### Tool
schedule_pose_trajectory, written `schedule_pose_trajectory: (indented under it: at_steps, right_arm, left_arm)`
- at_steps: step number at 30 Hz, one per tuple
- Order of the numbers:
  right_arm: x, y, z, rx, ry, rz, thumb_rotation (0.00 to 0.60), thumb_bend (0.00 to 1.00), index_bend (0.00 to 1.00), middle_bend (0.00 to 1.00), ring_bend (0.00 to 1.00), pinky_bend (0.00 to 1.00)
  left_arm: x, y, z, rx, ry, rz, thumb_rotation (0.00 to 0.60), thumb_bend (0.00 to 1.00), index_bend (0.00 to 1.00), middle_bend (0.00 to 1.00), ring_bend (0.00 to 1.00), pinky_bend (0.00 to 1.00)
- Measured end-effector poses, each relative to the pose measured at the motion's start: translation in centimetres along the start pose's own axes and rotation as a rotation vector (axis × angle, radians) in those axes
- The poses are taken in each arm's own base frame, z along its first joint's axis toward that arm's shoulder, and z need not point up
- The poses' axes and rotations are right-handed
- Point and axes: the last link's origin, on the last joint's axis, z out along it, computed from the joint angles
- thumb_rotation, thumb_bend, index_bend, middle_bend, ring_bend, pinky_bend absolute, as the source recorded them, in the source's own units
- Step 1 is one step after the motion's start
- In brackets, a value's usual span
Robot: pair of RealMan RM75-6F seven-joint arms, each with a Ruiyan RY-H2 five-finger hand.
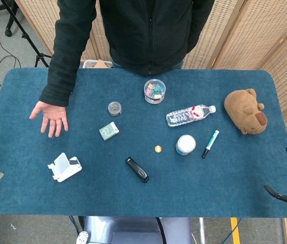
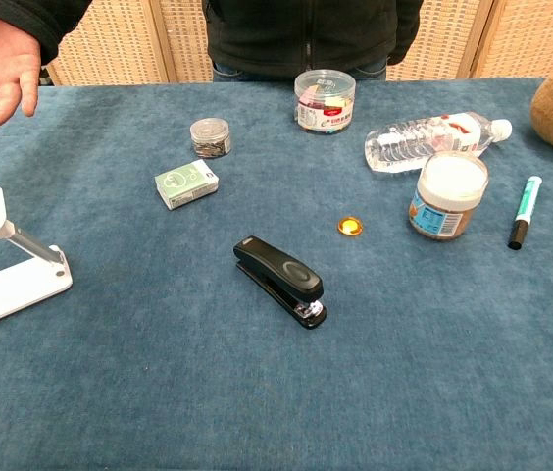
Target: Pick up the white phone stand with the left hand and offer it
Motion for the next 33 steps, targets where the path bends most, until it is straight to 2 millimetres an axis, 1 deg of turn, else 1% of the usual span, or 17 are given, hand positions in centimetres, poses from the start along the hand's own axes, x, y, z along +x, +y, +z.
schedule_pose_trajectory:
  at_steps: [7,11,14,18,20,24,27,31,33]
  right_arm:
    - [0.1,0.0,-0.1,-0.002,0.006,0.001,0.600,0.00,0.00,0.00,0.00,0.03]
    - [0.3,0.1,0.0,-0.007,0.012,0.005,0.600,0.00,0.00,0.00,0.00,0.03]
    - [0.3,0.2,0.1,-0.014,0.010,0.009,0.600,0.00,0.00,0.00,0.00,0.03]
    - [0.3,0.4,0.1,-0.022,0.010,0.009,0.600,0.00,0.00,0.00,0.00,0.03]
    - [0.3,0.4,0.2,-0.022,0.010,0.007,0.600,0.00,0.00,0.00,0.00,0.03]
    - [0.2,0.3,0.2,-0.021,0.005,0.005,0.600,0.00,0.00,0.00,0.00,0.03]
    - [0.1,0.4,0.2,-0.024,0.003,0.002,0.600,0.00,0.00,0.00,0.00,0.03]
    - [0.1,0.5,0.2,-0.032,0.003,0.004,0.600,0.00,0.00,0.00,0.00,0.03]
    - [0.1,0.6,0.3,-0.036,0.003,0.003,0.600,0.00,0.00,0.00,0.00,0.03]
  left_arm:
    - [-0.3,0.1,0.0,-0.012,-0.017,0.011,0.600,0.00,0.00,0.00,0.00,0.00]
    - [-0.7,0.6,0.1,-0.051,-0.043,0.022,0.600,0.00,0.00,0.00,0.00,0.00]
    - [-1.3,1.1,0.2,-0.118,-0.085,0.033,0.600,0.00,0.06,0.00,0.00,0.01]
    - [-3.2,1.8,0.5,-0.228,-0.209,0.083,0.600,0.00,0.08,0.01,0.00,0.03]
    - [-4.2,2.0,0.8,-0.255,-0.261,0.112,0.600,0.00,0.08,0.01,0.00,0.03]
    - [-7.0,3.3,2.1,-0.341,-0.351,0.164,0.600,0.00,0.10,0.01,0.00,0.03]
    - [-8.7,4.5,3.1,-0.388,-0.373,0.182,0.600,0.00,0.10,0.01,0.00,0.03]
    - [-9.6,5.5,4.2,-0.411,-0.397,0.195,0.600,0.00,0.10,0.01,0.00,0.03]
    - [-10.1,6.0,4.6,-0.423,-0.421,0.207,0.600,0.00,0.11,0.01,0.00,0.05]
